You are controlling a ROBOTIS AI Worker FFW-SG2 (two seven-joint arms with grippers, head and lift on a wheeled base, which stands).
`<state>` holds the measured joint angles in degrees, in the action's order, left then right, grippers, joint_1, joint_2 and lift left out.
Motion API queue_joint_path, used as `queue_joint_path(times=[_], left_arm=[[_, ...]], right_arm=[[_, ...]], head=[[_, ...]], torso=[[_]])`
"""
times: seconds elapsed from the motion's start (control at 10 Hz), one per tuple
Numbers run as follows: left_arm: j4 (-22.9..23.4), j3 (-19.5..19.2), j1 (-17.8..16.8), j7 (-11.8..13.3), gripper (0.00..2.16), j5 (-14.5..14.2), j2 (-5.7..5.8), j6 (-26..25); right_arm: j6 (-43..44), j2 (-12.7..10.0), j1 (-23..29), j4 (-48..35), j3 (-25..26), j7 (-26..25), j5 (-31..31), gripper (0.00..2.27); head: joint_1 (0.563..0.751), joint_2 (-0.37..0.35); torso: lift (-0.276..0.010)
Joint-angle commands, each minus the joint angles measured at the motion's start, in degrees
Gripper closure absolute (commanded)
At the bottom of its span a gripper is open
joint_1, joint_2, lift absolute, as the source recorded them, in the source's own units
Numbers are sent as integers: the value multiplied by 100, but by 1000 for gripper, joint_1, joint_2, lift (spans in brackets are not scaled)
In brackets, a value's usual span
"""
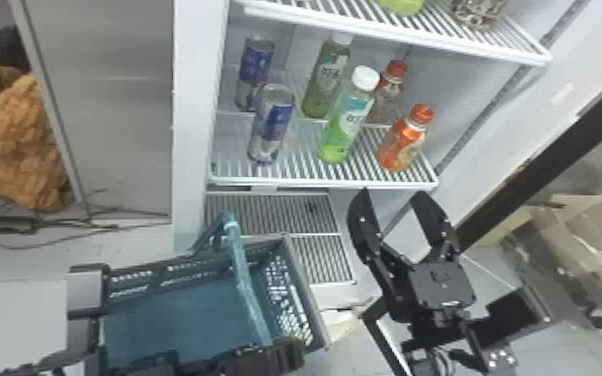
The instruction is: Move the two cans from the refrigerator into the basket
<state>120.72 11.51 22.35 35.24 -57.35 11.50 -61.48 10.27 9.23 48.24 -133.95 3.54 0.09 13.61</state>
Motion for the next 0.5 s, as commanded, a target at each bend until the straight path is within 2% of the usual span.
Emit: queue_joint_path(times=[0.0,0.4], left_arm=[[0,-8,0,0,1219,0,-8,-11],[0,-8,0,0,1219,0,1,-11]], right_arm=[[0,0,-1,1,0,-1,-1,245],[0,0,-15,15,0,-1,-1,245]], head=[[695,-350],[695,-350]], torso=[[-276],[-276]])
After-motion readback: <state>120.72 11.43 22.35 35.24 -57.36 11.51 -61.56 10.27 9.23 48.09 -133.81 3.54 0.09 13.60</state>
